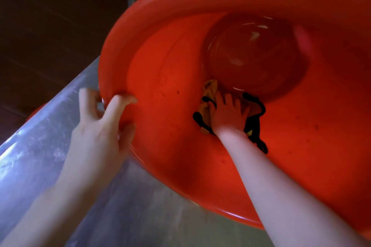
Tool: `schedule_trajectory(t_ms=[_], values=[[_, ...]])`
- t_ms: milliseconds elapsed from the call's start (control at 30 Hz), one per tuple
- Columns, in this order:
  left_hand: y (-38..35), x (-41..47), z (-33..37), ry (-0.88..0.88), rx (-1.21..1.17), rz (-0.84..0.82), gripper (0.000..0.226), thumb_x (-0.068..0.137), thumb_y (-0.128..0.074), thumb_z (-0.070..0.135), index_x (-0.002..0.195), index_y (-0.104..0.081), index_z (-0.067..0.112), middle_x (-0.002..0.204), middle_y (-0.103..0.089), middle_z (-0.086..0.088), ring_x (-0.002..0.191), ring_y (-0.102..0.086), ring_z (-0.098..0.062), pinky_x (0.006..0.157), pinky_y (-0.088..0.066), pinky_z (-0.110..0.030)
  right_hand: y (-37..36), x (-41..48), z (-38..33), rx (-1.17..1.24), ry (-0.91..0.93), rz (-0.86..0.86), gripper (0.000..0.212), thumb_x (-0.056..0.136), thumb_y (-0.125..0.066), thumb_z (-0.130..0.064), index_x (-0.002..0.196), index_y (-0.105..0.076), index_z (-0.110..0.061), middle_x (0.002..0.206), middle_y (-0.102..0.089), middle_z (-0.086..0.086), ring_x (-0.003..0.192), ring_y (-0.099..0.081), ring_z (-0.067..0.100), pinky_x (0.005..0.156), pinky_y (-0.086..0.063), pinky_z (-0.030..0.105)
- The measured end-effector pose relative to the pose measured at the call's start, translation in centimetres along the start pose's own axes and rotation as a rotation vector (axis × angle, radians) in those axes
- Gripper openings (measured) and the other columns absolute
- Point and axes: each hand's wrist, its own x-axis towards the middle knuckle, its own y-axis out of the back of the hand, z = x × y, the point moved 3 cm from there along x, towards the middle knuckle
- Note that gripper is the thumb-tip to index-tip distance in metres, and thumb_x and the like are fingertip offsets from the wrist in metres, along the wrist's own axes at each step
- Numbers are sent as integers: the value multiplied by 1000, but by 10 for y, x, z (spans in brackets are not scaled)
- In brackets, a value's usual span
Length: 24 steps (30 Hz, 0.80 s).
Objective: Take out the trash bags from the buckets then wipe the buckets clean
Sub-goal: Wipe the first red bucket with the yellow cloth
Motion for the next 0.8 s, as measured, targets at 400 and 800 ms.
schedule_trajectory(t_ms=[400, 800], values=[[-58, -57, 3, 249, -153, -120, 44, 91, -63, 25, 126, -39, 37, 114, -31, 3, 105, -39, -23, 93, -26, -41, 18, -19, 8, -184, -3, -65, 50, 101, -33, -44, 147, -30, -28, 147, -34, 6, 134, -30, 33, 113, -16, 61], [-55, -54, -11, 304, -235, -252, 51, 87, -66, 17, 116, -35, 44, 118, -38, 8, 95, -46, -4, 95, -22, -37, 8, -102, -63, 53, -16, -40, 50, 98, -31, -53, 144, -36, -35, 149, -38, -4, 137, -32, 25, 114, -13, 56]])
